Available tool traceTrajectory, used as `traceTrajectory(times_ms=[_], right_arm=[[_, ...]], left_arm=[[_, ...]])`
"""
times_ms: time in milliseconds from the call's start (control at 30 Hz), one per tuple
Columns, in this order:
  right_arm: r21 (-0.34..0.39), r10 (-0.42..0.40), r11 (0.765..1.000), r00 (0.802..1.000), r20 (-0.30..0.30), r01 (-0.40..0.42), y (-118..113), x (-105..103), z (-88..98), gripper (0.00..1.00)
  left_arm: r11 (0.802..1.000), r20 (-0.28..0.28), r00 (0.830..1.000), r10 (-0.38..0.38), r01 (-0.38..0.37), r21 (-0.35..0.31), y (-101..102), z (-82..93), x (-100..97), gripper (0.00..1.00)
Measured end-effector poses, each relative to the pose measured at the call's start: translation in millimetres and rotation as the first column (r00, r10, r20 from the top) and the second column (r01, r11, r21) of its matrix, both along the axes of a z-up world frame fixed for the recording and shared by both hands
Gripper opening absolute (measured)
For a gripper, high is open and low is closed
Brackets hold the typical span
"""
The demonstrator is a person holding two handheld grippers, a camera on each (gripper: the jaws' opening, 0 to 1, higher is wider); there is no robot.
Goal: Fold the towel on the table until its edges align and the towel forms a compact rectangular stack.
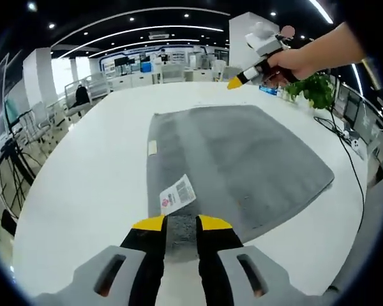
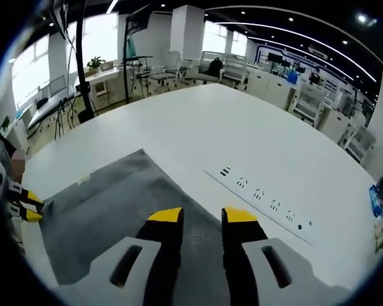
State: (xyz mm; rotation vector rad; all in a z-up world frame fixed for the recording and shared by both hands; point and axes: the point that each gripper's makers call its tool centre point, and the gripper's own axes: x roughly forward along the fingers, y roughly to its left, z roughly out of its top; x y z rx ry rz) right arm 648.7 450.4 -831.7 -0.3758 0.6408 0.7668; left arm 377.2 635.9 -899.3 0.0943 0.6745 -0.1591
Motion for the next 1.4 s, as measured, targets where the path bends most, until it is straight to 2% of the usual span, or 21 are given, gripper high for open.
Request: traceTrajectory(times_ms=[67, 167, 200, 233, 267, 333, 467, 567, 767, 833, 933, 1067, 1167, 1200, 1400], right_arm=[[-0.001, -0.003, 1.000, 1.000, -0.007, 0.003, -11.9, -7.2, -1.6, 0.23], [-0.011, 0.021, 1.000, 0.999, -0.033, -0.022, -18.6, -7.2, -10.2, 0.23], [-0.028, 0.042, 0.999, 0.998, -0.039, -0.043, -21.4, -8.9, -13.1, 0.24], [-0.080, 0.098, 0.992, 0.995, -0.034, -0.101, -30.8, -13.5, -15.7, 0.24], [-0.080, 0.112, 0.990, 0.992, -0.054, -0.116, -32.8, -17.0, -18.5, 0.25], [-0.018, 0.093, 0.995, 0.986, -0.139, -0.096, -35.7, -30.8, -21.7, 0.28], [-0.043, 0.157, 0.985, 0.975, -0.158, -0.166, -45.8, -49.8, -28.3, 0.32], [-0.012, 0.161, 0.986, 0.967, -0.199, -0.166, -53.6, -60.4, -35.8, 0.40], [-0.015, 0.195, 0.979, 0.956, -0.220, -0.204, -65.9, -86.8, -37.9, 0.45], [-0.008, 0.209, 0.976, 0.951, -0.227, -0.216, -66.0, -88.7, -37.8, 0.47], [-0.011, 0.249, 0.966, 0.935, -0.254, -0.260, -69.5, -107.6, -42.7, 0.47], [-0.024, 0.292, 0.951, 0.917, -0.272, -0.310, -70.5, -127.5, -53.6, 0.48], [-0.031, 0.319, 0.939, 0.902, -0.289, -0.342, -69.8, -147.6, -63.3, 0.48], [-0.054, 0.324, 0.933, 0.897, -0.301, -0.355, -73.0, -152.8, -67.7, 0.48], [-0.104, 0.313, 0.927, 0.896, -0.315, -0.361, -83.5, -165.0, -75.4, 0.48]], left_arm=[[1.000, -0.016, 1.000, -0.008, 0.008, -0.008, -2.6, -3.9, 0.3, 0.20], [1.000, -0.018, 1.000, -0.018, 0.018, 0.002, -5.0, -3.5, 1.1, 0.20], [1.000, -0.016, 1.000, -0.015, 0.015, 0.003, -4.1, -2.7, 1.0, 0.20], [1.000, -0.015, 1.000, -0.018, 0.018, 0.001, -5.0, -1.2, 1.4, 0.20], [1.000, -0.016, 1.000, -0.026, 0.026, 0.000, -9.6, -0.1, 1.8, 0.20], [0.999, -0.020, 0.999, -0.038, 0.038, 0.008, -10.8, -1.7, 2.7, 0.20], [0.999, -0.033, 0.998, -0.044, 0.044, 0.004, -12.5, -5.7, 5.9, 0.20], [0.998, -0.053, 0.997, -0.064, 0.064, 0.005, -17.3, -9.7, 7.0, 0.21], [0.998, -0.049, 0.997, -0.065, 0.065, -0.007, -22.0, -2.7, 10.8, 0.23], [0.998, -0.060, 0.996, -0.070, 0.070, 0.002, -21.6, -4.2, 11.3, 0.25], [0.998, -0.071, 0.995, -0.068, 0.069, 0.012, -19.7, -6.3, 9.9, 0.26], [0.997, -0.114, 0.991, -0.074, 0.076, 0.013, -22.1, -15.7, 1.0, 0.27], [0.997, -0.112, 0.991, -0.076, 0.079, 0.018, -23.7, -14.4, -1.1, 0.28], [0.997, -0.118, 0.990, -0.077, 0.079, 0.018, -24.0, -14.7, -1.0, 0.28], [0.996, -0.151, 0.985, -0.085, 0.089, 0.017, -24.3, -16.8, 0.8, 0.28]])
